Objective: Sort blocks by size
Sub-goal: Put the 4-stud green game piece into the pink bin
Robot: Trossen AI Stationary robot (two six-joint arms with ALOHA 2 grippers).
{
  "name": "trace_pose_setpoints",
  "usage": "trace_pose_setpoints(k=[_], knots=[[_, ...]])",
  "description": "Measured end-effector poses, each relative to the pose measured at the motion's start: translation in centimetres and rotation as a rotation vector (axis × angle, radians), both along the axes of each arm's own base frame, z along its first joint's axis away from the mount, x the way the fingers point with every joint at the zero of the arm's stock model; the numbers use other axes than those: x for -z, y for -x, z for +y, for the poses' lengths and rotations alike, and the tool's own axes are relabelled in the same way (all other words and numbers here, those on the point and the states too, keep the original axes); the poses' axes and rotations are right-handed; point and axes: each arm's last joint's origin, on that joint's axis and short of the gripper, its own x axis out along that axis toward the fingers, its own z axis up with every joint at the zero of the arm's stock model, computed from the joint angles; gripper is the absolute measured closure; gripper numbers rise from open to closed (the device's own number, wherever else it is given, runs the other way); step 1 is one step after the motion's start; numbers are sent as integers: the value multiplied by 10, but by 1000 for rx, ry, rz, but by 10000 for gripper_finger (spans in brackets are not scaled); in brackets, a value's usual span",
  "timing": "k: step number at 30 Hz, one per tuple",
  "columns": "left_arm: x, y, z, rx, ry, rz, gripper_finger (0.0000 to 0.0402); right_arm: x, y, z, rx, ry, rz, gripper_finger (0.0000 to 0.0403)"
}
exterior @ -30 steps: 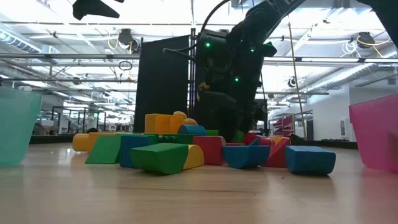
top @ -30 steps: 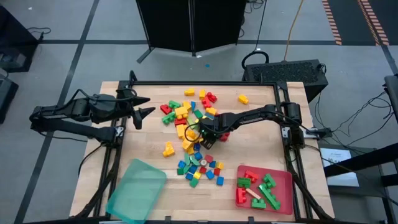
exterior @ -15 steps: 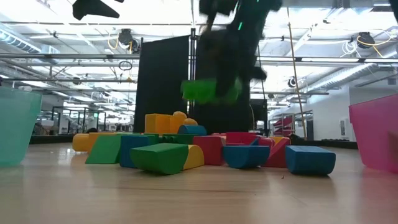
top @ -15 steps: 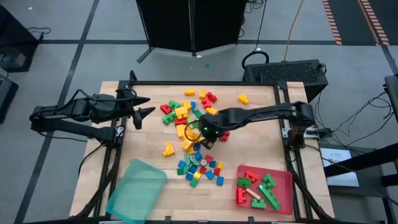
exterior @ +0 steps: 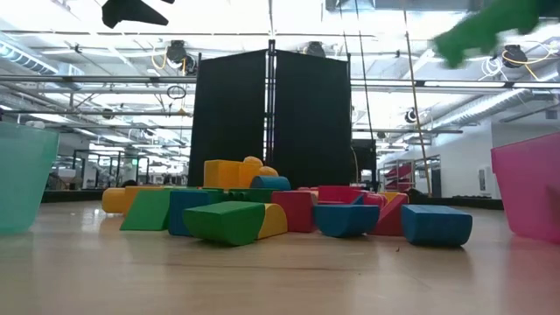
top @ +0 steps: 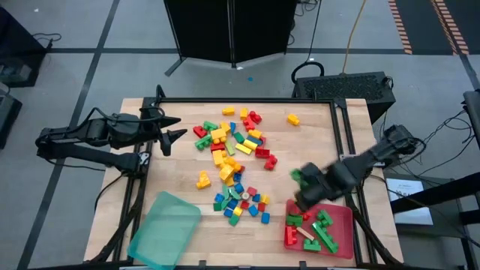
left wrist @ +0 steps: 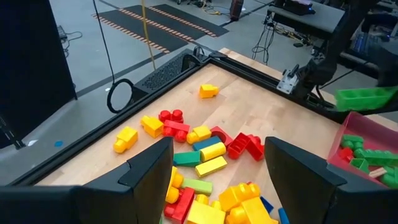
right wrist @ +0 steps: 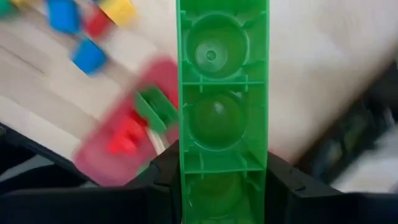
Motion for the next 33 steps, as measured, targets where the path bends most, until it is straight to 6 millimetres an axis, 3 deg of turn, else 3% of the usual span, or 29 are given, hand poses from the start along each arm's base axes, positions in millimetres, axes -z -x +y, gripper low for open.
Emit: trace_pose_setpoints(k=[5,15,29,33], knots=[[0,0,0,-9,-3,0,146,6,27,34,72,-40,85,286],[0,0,0,-12,-5,0,146,22,65,80,218,-124,147,286],[0,0,0,-11,-6,0,146,70,65,101,208,-219,159,284],[0,0,0,-10,-8,2,146,75,63,104,167,-263,130,233]])
